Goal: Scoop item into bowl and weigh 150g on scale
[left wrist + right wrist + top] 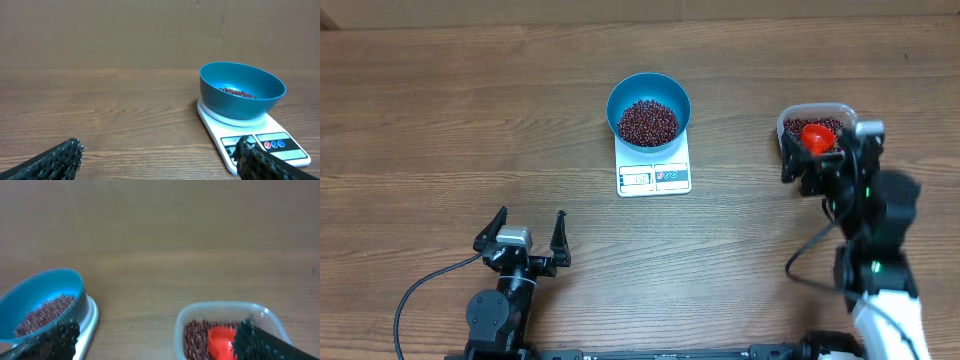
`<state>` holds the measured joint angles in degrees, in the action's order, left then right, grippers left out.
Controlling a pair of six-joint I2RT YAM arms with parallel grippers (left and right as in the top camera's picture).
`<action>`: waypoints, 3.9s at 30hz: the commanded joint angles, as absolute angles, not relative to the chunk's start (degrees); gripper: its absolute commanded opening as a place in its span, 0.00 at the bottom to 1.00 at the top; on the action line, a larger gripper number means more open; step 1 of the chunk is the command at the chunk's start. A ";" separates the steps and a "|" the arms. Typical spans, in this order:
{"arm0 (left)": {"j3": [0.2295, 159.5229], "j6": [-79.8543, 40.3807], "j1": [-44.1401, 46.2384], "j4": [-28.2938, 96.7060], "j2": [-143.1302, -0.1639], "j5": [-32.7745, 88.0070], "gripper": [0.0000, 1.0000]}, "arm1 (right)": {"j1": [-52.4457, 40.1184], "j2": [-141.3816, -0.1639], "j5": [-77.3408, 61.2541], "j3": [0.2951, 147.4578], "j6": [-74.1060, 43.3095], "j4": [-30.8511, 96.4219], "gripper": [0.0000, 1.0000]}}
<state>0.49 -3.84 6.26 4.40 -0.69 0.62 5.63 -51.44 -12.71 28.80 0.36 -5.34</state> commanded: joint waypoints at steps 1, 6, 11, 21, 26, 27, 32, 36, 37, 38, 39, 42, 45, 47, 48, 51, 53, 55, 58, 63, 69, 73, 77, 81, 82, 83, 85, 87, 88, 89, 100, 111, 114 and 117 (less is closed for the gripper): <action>0.27 -2.52 5.98 4.47 -0.23 0.03 1.00 | 5.76 -44.40 -12.95 22.06 -2.20 -9.37 1.00; 0.27 -2.52 5.96 4.47 -0.23 0.03 1.00 | 5.82 -34.02 -12.93 13.80 -2.17 -12.03 1.00; 0.27 -2.52 5.96 4.47 -0.23 0.03 0.99 | 5.82 -26.87 -12.91 7.46 -2.37 -13.32 1.00; 0.27 -2.52 5.96 4.47 -0.23 0.03 1.00 | 5.74 -13.26 -11.03 0.43 -6.22 -6.11 1.00; 0.27 -2.52 5.96 4.47 -0.23 0.03 0.99 | 5.74 -8.97 -11.00 0.43 -6.22 -1.48 1.00; 0.27 -2.52 5.96 4.47 -0.23 0.03 1.00 | 5.74 -7.42 -10.98 0.43 -6.20 0.69 1.00; 0.27 -2.52 5.96 4.47 -0.23 0.03 1.00 | 5.67 -3.44 -10.55 0.43 -6.17 3.90 1.00; 0.27 -2.52 5.96 4.47 -0.23 0.03 1.00 | 5.67 -0.71 -10.57 0.43 -6.20 3.90 1.00; 0.27 -2.52 5.96 4.47 -0.23 0.03 1.00 | 5.67 -0.08 -10.59 0.43 -6.20 3.90 1.00; 0.27 -2.52 5.96 4.47 -0.23 0.03 0.99 | 5.67 -0.10 -10.59 0.43 -6.20 3.84 1.00; 0.27 -2.52 5.96 4.47 -0.23 0.03 0.99 | 5.67 -0.12 -10.59 0.43 -6.20 3.92 1.00; 0.27 -2.52 5.96 4.47 -0.23 0.03 1.00 | 5.67 -0.12 -10.59 0.43 -6.17 3.92 1.00; 0.27 -2.52 5.96 4.47 -0.23 0.03 1.00 | 5.63 -0.12 -10.63 0.43 -5.89 3.92 1.00; 0.27 -2.52 5.96 4.47 -0.23 0.03 1.00 | 5.63 -0.10 -10.63 0.43 -5.74 3.92 1.00; 0.27 -2.52 5.96 4.47 -0.23 0.03 1.00 | 5.63 -0.12 -10.63 0.43 -5.74 3.92 1.00; 0.27 -2.52 5.96 4.47 -0.23 0.03 1.00 | 5.63 -0.12 -11.29 0.43 -4.73 3.92 1.00; 0.27 -2.52 5.96 4.47 -0.23 0.03 1.00 | 5.61 -0.12 -13.30 0.43 -1.37 3.75 1.00; 0.27 -2.52 5.96 4.47 -0.23 0.03 1.00 | 5.61 -0.10 -13.67 0.43 0.16 3.70 1.00; 0.27 -2.52 5.98 4.47 -0.25 0.03 1.00 | 5.61 -0.12 -13.82 0.43 1.65 3.73 1.00; 0.27 -2.52 5.96 4.47 -0.25 0.03 1.00 | 5.13 -0.12 -14.72 0.43 4.32 3.73 1.00; 0.27 -2.52 5.98 4.47 -0.25 0.03 0.99 | 4.12 -0.12 -13.65 0.45 5.32 3.77 1.00; 0.27 -2.52 5.96 4.47 -0.25 0.03 1.00 | 3.84 -0.12 -13.54 0.43 4.36 3.77 1.00; 0.27 -2.52 5.96 4.47 -0.25 0.03 1.00 | 3.20 -0.12 -12.95 0.45 4.36 3.79 1.00; 0.27 -2.52 5.96 4.47 -0.25 0.03 1.00 | 3.20 -0.10 -12.95 0.45 4.36 3.77 1.00; 0.27 -2.52 5.96 4.47 -0.25 0.03 1.00 | 3.20 -0.12 -12.95 0.45 4.36 3.73 1.00; 0.27 -2.52 5.96 4.47 -0.25 0.03 1.00 | 3.20 -0.12 -12.95 0.45 4.36 3.75 1.00; 0.27 -2.52 5.96 4.47 -0.25 0.03 1.00 | 3.20 -0.12 -12.95 0.45 4.38 3.73 1.00; 0.27 -2.52 5.98 4.47 -0.25 0.03 1.00 | 3.20 -0.12 -12.95 0.45 4.36 3.73 1.00; 0.27 -2.52 5.98 4.47 -0.25 0.03 1.00 | 3.20 -0.12 -12.95 0.45 4.36 3.73 1.00; 0.27 -2.52 5.98 4.47 -0.25 0.03 1.00 | 3.20 -0.12 -12.95 0.45 4.36 3.73 1.00; 0.27 -2.52 5.96 4.47 -0.25 0.03 1.00 | 3.20 -0.12 -12.95 0.45 4.36 3.73 1.00; 0.27 -2.52 5.96 4.47 -0.25 0.03 1.00 | 3.22 -0.12 -12.95 0.45 4.36 3.73 1.00; 0.27 -2.52 5.96 4.47 -0.25 0.03 1.00 | 3.22 -0.12 -12.95 0.45 4.38 3.73 1.00; 0.27 -2.52 5.96 4.47 -0.25 0.03 0.99 | 3.22 -0.12 -12.95 0.45 4.38 3.73 1.00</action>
<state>0.49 -3.84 6.26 4.43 -0.69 0.62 3.60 -0.73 -13.47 1.04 4.29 4.05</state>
